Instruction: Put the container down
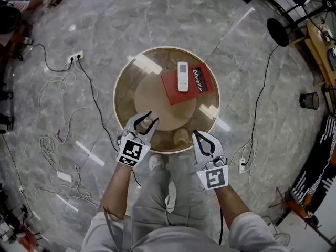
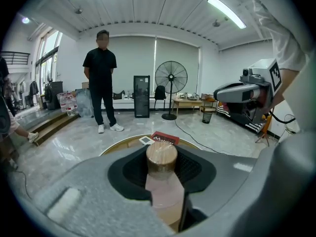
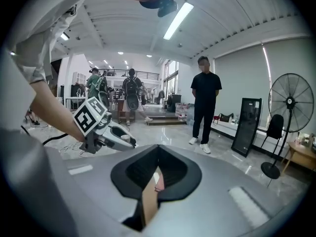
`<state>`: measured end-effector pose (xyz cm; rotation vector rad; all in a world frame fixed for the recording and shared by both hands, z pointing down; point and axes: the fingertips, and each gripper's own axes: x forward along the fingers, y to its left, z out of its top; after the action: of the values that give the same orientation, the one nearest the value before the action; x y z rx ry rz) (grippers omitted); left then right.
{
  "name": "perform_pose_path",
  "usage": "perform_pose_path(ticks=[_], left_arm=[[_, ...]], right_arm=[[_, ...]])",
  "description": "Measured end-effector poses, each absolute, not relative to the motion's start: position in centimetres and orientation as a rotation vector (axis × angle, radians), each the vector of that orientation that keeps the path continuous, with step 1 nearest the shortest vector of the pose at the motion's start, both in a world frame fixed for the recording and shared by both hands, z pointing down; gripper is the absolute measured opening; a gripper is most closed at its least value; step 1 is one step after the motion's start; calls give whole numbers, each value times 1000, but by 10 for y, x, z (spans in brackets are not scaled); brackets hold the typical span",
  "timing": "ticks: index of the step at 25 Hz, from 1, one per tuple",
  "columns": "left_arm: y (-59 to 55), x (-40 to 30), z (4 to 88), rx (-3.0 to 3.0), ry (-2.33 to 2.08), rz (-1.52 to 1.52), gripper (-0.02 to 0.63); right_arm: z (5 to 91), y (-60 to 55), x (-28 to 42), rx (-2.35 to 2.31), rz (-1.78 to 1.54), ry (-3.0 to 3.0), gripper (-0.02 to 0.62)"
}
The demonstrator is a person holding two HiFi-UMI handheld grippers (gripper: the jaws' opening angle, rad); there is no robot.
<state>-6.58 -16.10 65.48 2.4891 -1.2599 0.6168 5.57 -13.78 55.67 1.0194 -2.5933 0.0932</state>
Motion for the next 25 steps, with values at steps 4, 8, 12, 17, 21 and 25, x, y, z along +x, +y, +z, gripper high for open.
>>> perform_pose_path(ticks=[4, 8, 12, 17, 21, 25], left_arm=[[-180, -66, 690, 2480, -1266, 616, 126], [-197, -66, 725, 2477, -1271, 625, 126], [-210, -64, 762, 2474, -1273, 634, 126], [-220, -62, 799, 2469, -1273, 642, 126], [-223, -59, 816, 2463, -1272, 647, 126], [-228, -57, 827, 2461, -1271, 660, 126]], right_arm=[[590, -162, 50, 1001, 96, -2610, 6], [624, -179, 48, 978, 112, -2609, 6], [660, -191, 51, 962, 130, -2606, 6], [697, -198, 56, 947, 157, -2600, 5], [717, -201, 61, 930, 180, -2585, 6], [726, -208, 64, 920, 184, -2587, 5]])
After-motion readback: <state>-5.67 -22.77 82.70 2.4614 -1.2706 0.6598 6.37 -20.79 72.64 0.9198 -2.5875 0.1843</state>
